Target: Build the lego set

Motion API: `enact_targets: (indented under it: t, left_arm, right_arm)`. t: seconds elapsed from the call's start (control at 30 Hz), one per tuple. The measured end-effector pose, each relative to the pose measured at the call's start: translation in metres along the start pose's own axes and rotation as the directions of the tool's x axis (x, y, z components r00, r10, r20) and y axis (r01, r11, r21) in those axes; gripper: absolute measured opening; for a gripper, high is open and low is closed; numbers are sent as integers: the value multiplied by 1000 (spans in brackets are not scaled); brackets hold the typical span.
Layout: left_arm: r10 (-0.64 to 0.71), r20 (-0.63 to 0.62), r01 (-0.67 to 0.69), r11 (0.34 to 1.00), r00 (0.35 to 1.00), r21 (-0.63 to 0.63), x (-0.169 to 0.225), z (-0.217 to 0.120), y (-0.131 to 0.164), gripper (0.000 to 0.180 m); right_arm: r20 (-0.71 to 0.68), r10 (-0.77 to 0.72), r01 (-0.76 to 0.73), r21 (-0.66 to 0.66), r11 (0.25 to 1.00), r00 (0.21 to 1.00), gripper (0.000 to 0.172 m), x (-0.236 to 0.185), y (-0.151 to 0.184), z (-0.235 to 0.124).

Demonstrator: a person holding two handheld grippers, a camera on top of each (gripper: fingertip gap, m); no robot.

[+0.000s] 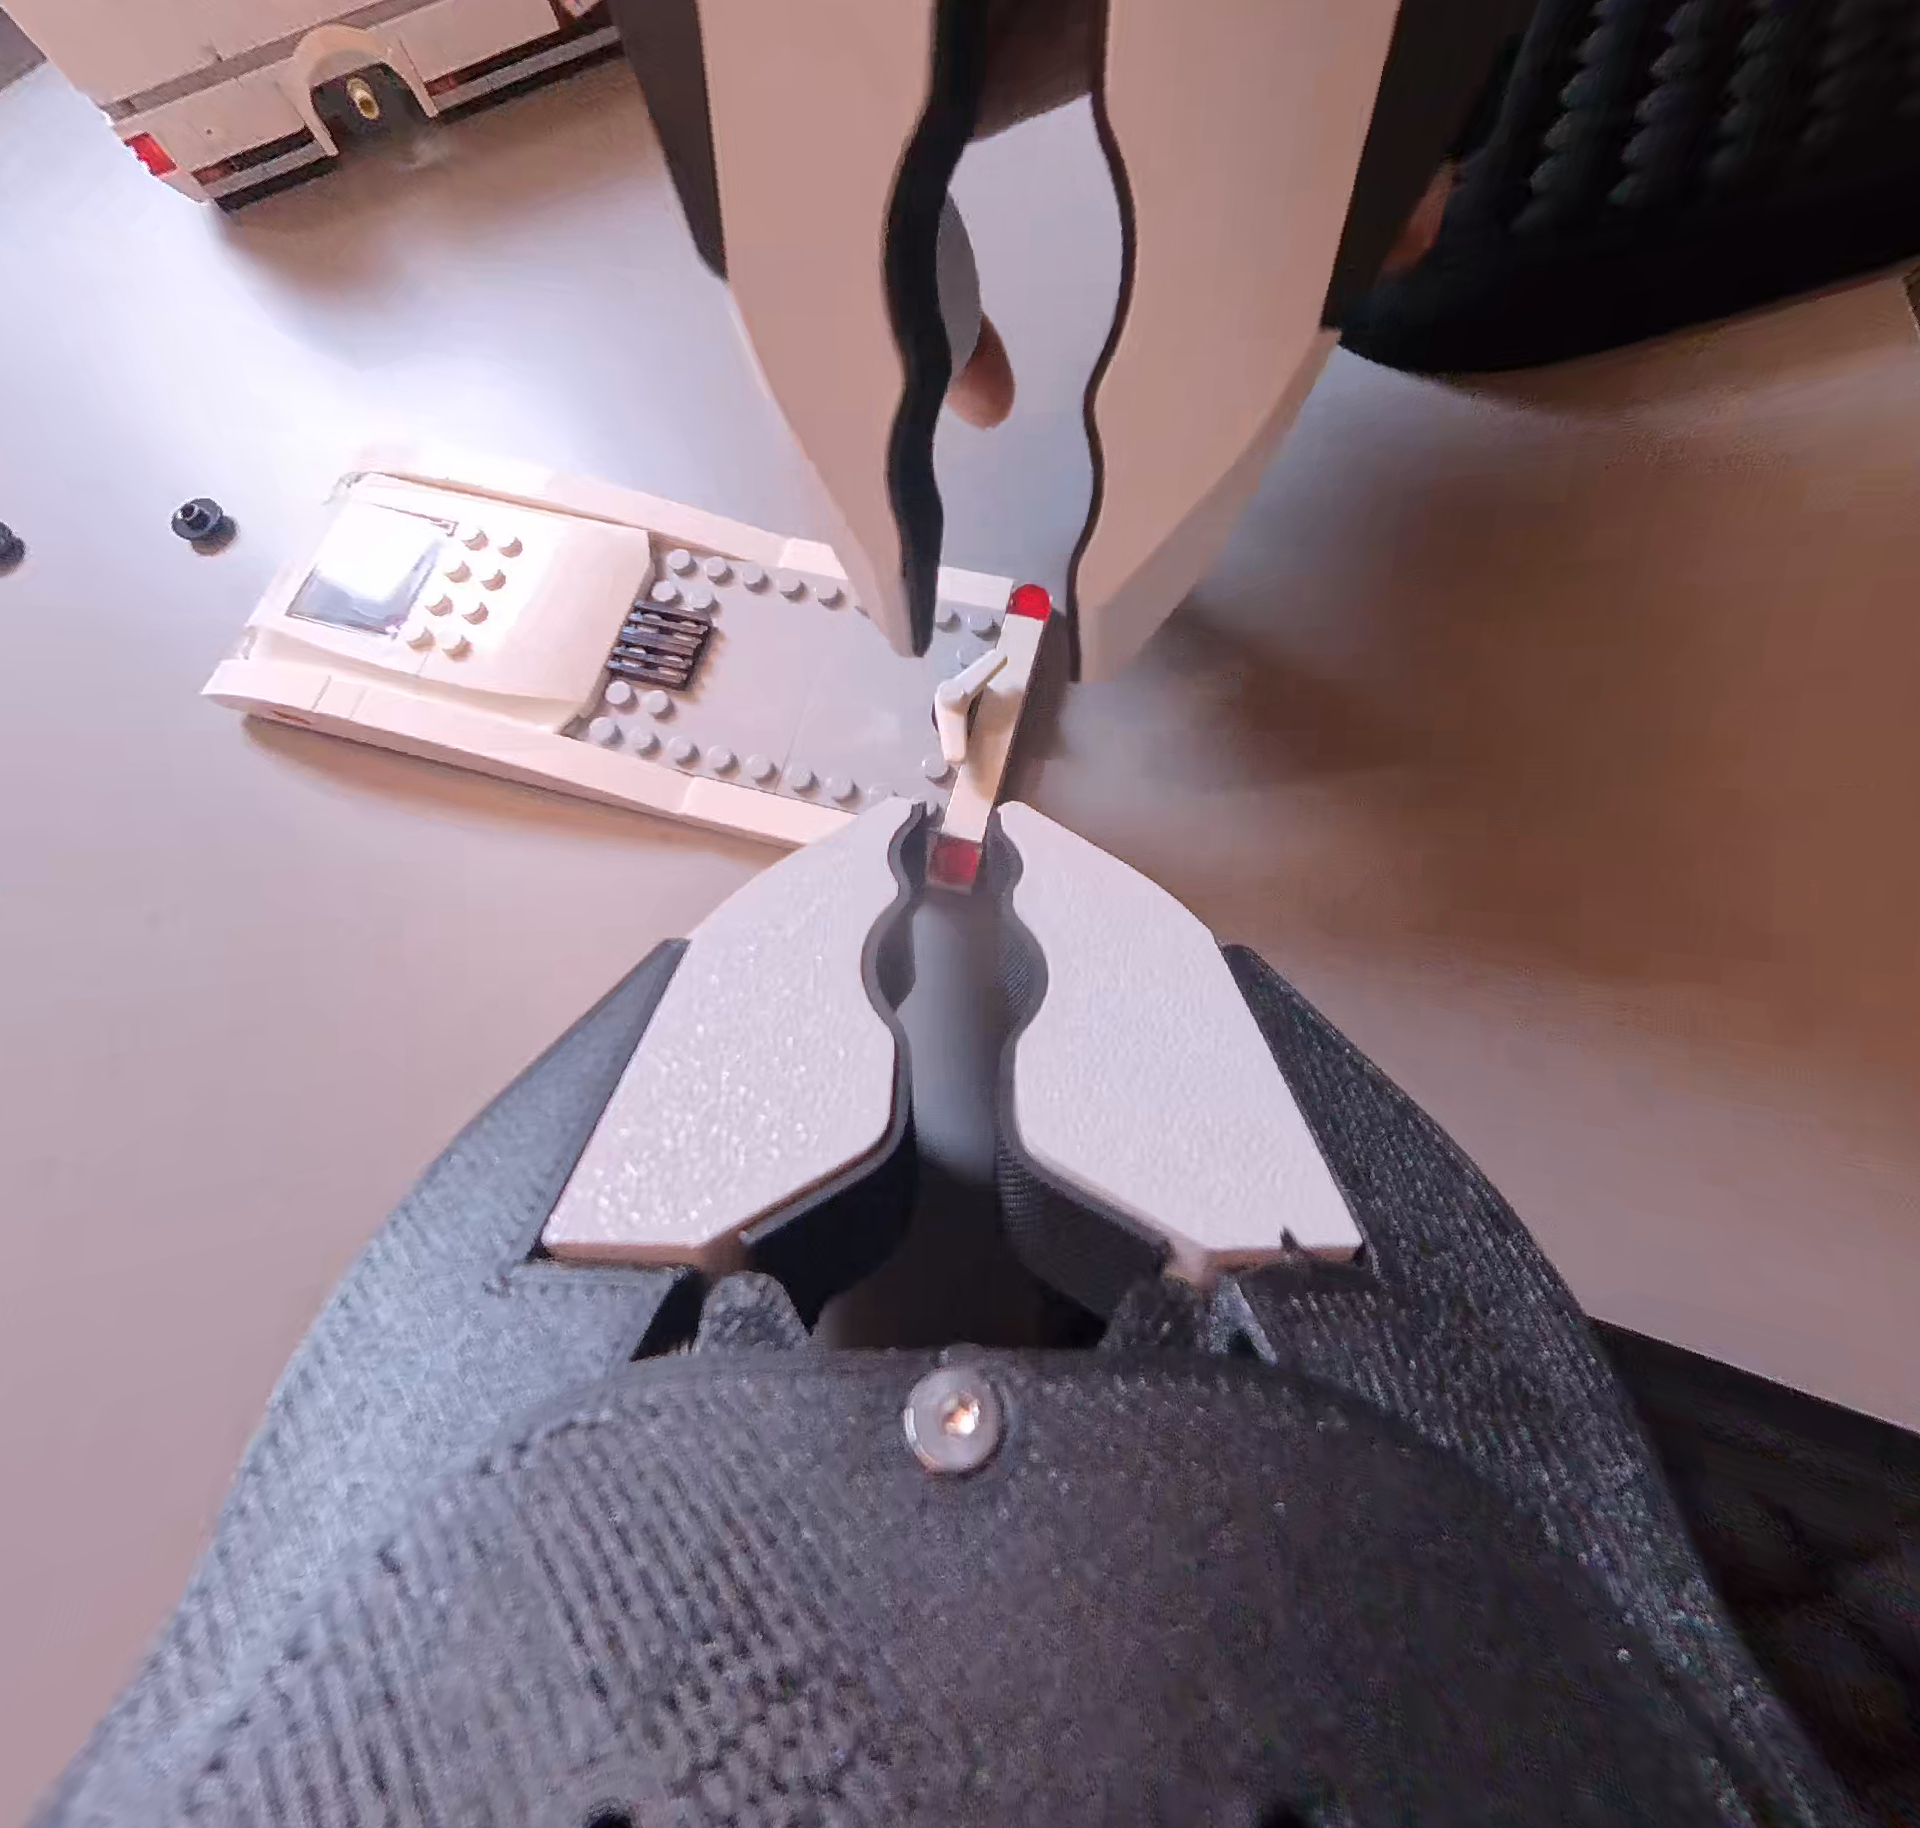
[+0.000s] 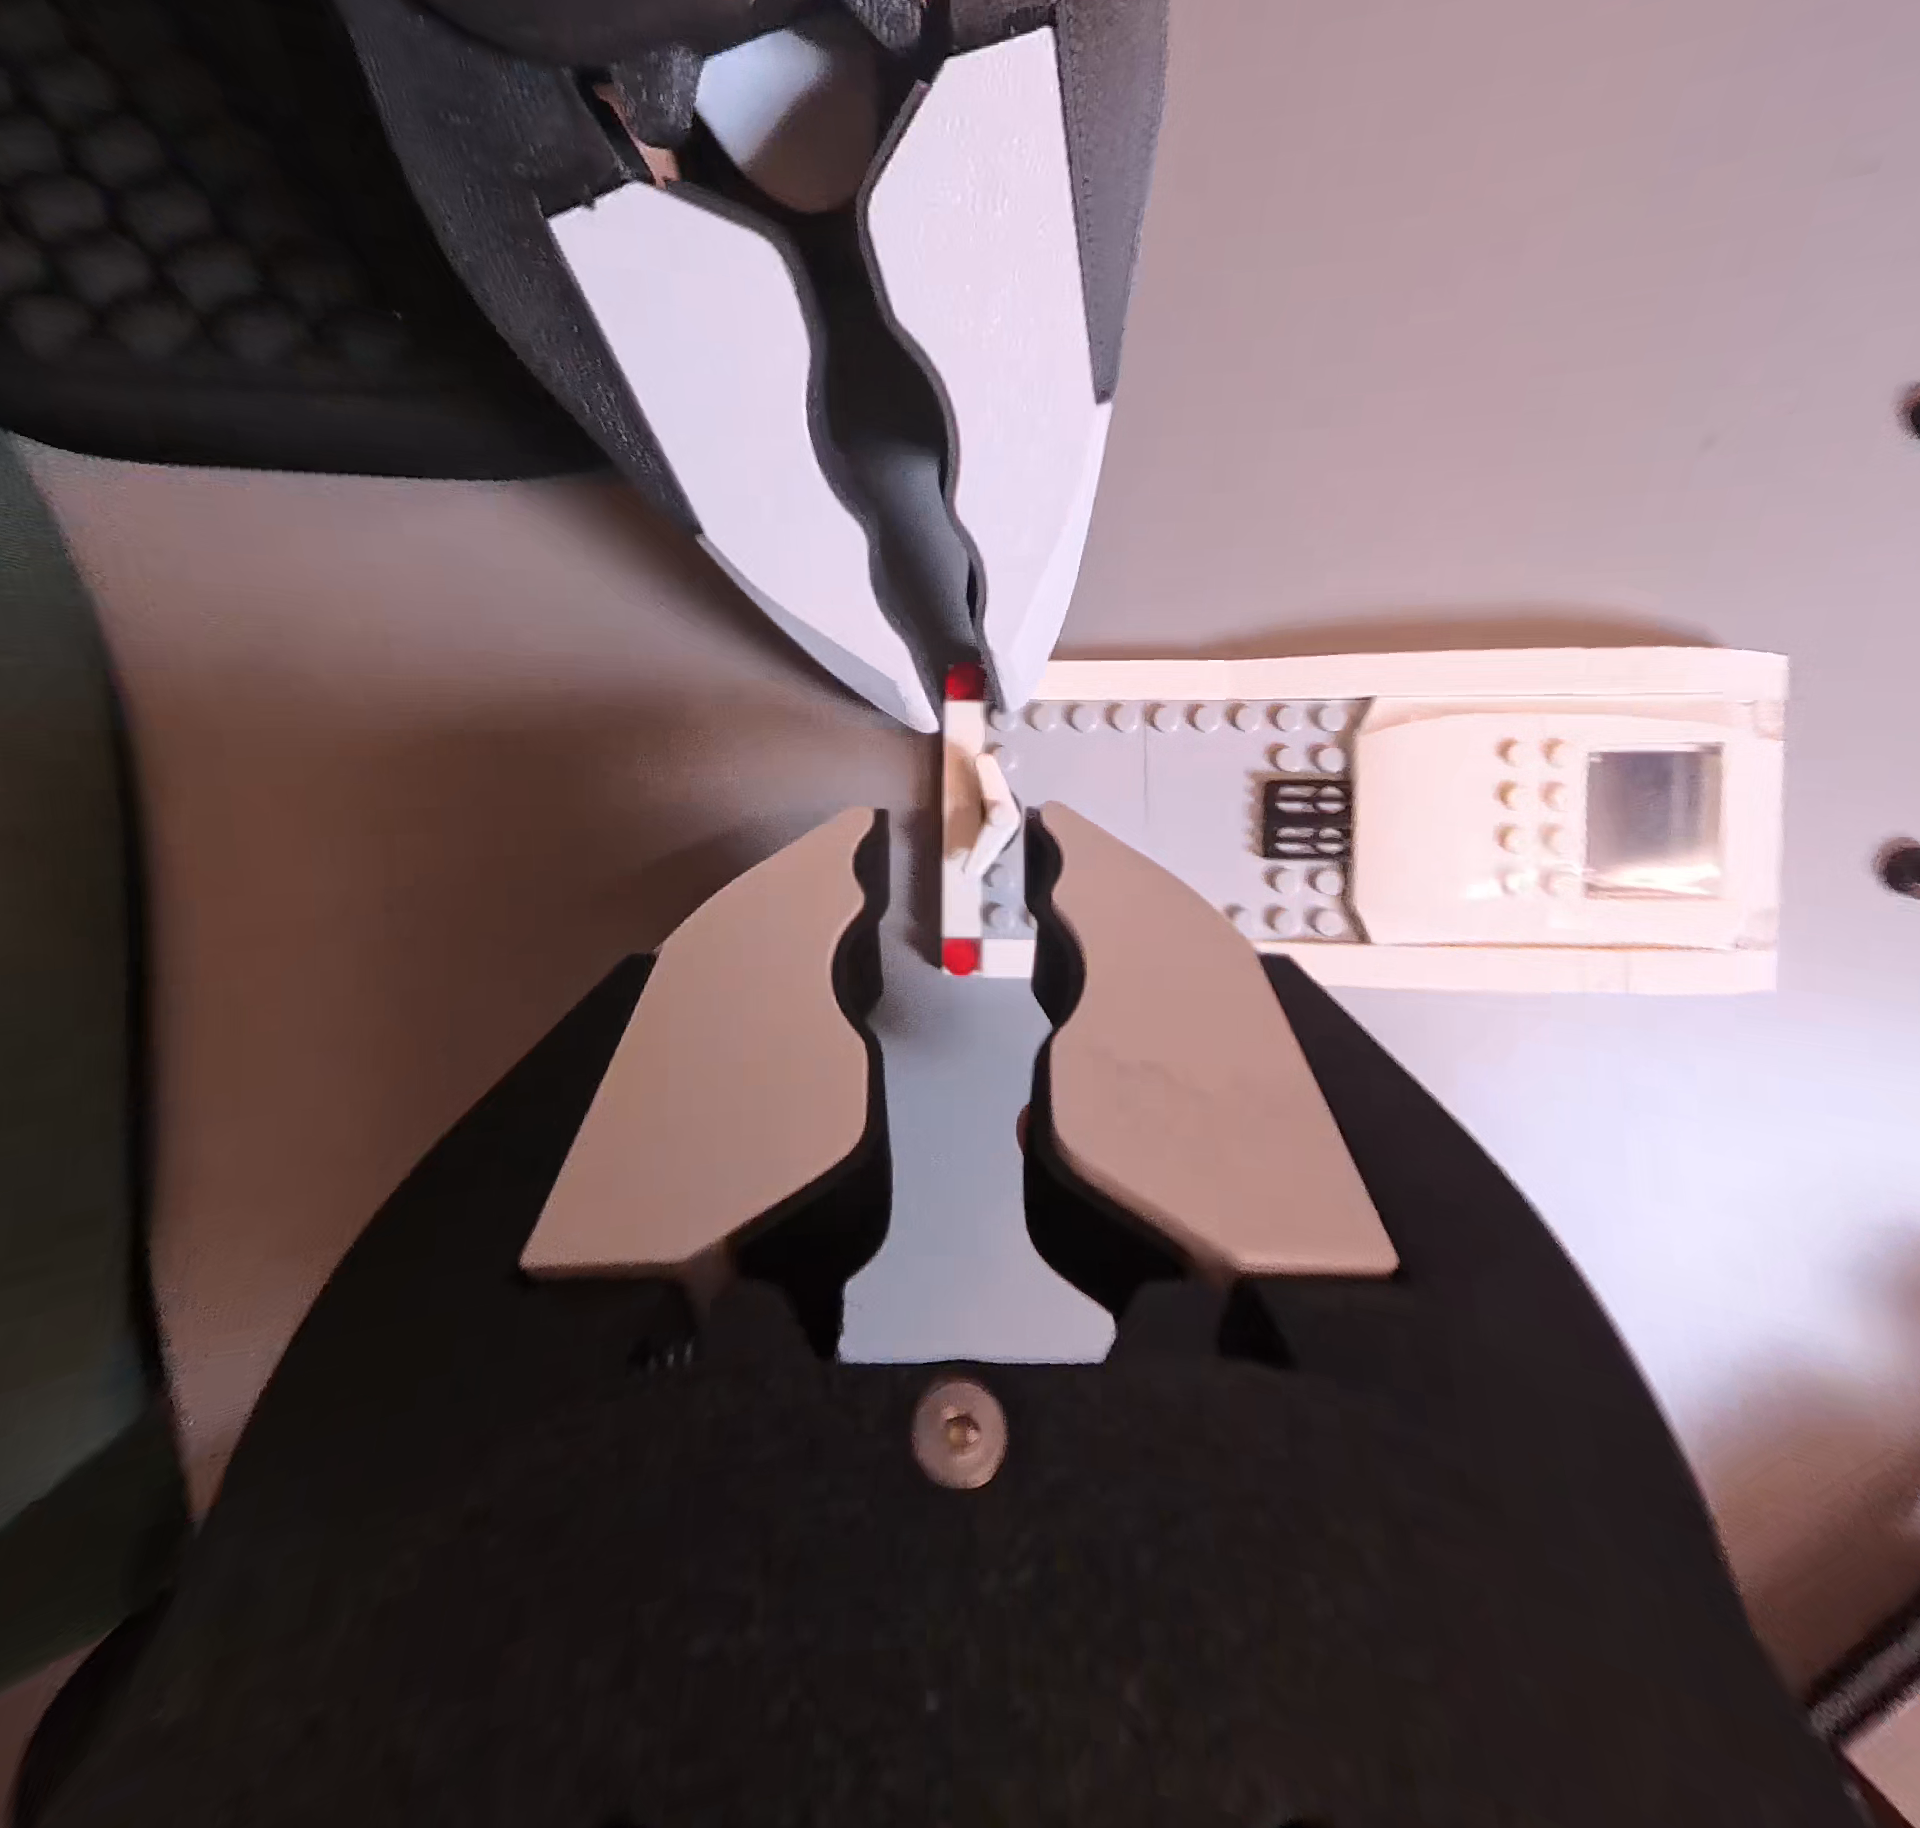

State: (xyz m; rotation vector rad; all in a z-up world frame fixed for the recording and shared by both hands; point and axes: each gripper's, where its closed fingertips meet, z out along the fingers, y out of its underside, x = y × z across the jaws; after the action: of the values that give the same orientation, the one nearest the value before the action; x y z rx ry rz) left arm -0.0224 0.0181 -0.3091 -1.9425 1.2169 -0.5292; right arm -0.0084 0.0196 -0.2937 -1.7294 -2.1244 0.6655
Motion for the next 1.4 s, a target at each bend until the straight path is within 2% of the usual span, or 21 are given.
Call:
enact_targets:
  t: [0.13,0.27,0.5,0.83,1.0,1.13,1.23,1.27,1.4]
  left_arm:
    - [7,7,-7,1000,1000,-1,0,0,0,11]
    - [9,10,-9,1000,1000,-1,0,0,0,11]
    - [10,14,-10,1000,1000,-2,-1,0,0,11]
    - [-2,5,2,1000,1000,-1,-1,0,0,11]
    - [-6,2,6,1000,1000,-1,0,0,0,11]
    - [-11,-1,11,1000,1000,0,0,0,0,11]
    - [-9,3,9,1000,1000,-1,-1,0,0,11]
    - [-10,2,10,1000,1000,-1,-1,0,0,11]
    - [-7,5,7,1000,1000,-1,-1,0,0,11]
  right_arm:
    - [-94,-35,35,2,999,995,13,7,3,5]
    - [-75,6,-8,-25,1000,997,2,10,4,9]
    - [-8,30,-30,-118,993,1000,2,8,5,10]
    - [88,-134,150,-224,963,987,2,6,6,11]
    - [117,-176,198,-224,954,977,2,6,5,11]
    - [80,-139,151,-179,972,987,1,7,4,11]
    - [102,-82,95,-130,987,991,19,0,5,9]
    - [77,-81,91,-124,988,994,20,3,5,9]
    - [42,-72,76,-113,991,997,11,7,6,13]
